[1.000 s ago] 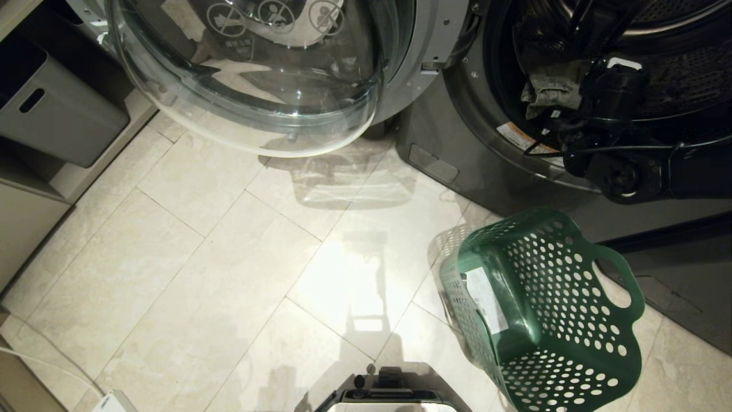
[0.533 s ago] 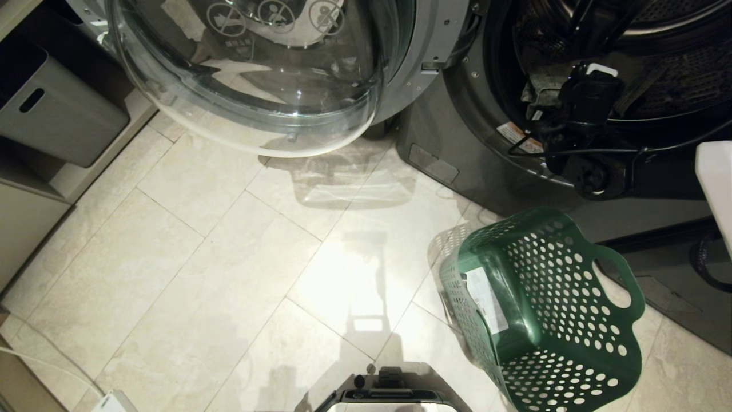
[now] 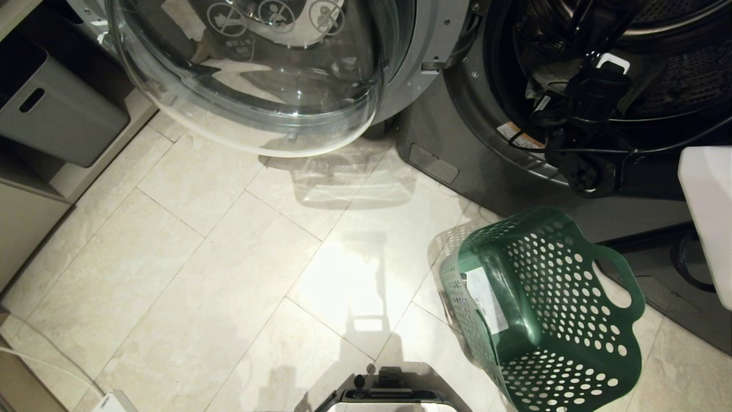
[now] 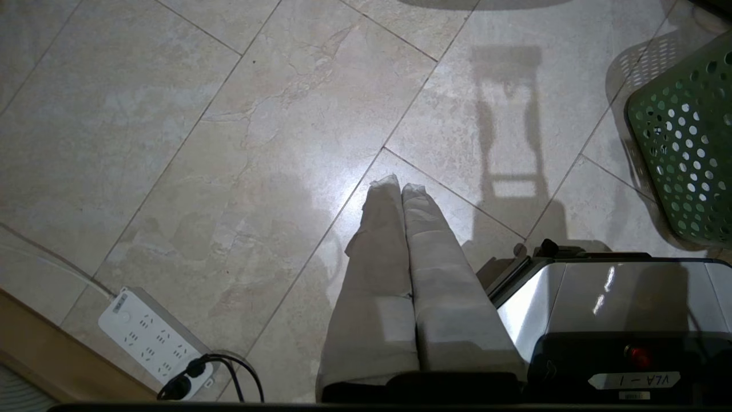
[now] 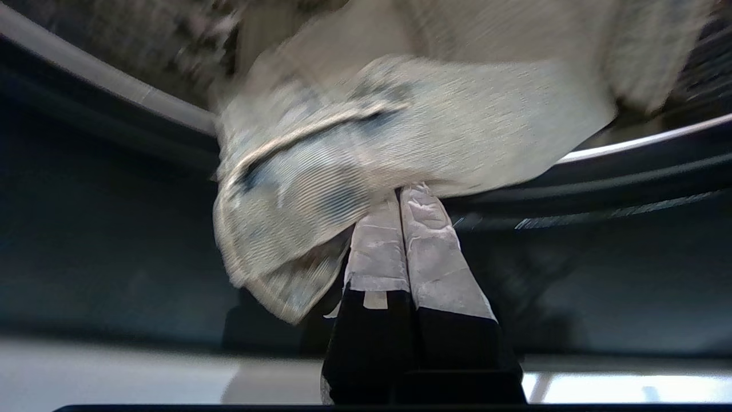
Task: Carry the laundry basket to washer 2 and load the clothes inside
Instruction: Place the clothes into the washing machine
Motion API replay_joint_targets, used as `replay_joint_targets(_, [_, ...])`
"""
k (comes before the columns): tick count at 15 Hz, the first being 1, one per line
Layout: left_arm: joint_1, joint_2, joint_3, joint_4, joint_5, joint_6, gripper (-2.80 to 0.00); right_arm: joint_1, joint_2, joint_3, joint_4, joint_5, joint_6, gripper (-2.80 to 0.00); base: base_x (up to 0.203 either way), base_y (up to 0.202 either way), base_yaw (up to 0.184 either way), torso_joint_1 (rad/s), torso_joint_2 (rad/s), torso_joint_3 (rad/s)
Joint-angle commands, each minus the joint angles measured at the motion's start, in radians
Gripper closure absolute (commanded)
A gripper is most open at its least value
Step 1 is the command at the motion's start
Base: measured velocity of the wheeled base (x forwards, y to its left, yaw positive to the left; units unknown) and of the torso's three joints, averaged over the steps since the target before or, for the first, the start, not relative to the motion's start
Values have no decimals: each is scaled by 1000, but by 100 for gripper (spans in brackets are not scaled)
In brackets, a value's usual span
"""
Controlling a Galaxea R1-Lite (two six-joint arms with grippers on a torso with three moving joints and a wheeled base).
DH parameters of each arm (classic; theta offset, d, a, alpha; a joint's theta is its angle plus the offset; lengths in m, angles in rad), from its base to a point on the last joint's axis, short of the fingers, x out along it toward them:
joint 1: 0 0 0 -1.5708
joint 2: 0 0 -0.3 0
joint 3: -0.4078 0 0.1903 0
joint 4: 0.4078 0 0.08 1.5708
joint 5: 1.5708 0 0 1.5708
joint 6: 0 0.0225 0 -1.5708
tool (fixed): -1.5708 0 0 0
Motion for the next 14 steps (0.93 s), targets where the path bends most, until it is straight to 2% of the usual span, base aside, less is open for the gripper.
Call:
replay_joint_targets(1, [0, 1, 0, 0, 0, 0, 0, -19, -5, -2, -47, -3, -5, 0, 0, 0, 0, 0, 0, 0])
replay_joint_targets(4, [0, 1, 0, 0, 0, 0, 0, -44, -13, -3, -133, 9, -66, 0, 0, 0, 0, 0, 0, 0])
replay_joint_targets(6, [0, 1, 0, 1, -1, 0, 0, -45, -18, -2, -144, 27, -78, 0, 0, 0, 0, 0, 0, 0])
replay_joint_targets(10, [0, 1, 0, 0, -1, 1, 0, -45, -35, 24, -320, 25, -230, 0, 0, 0, 0, 0, 0, 0])
replay_joint_targets(12, [0, 1, 0, 1, 0, 0, 0, -44, -62, 127, -336, 26, -242, 0, 0, 0, 0, 0, 0, 0])
replay_joint_targets(14, [0, 1, 0, 0, -1, 0, 0, -44, -127, 277, -311, 29, -204, 0, 0, 0, 0, 0, 0, 0])
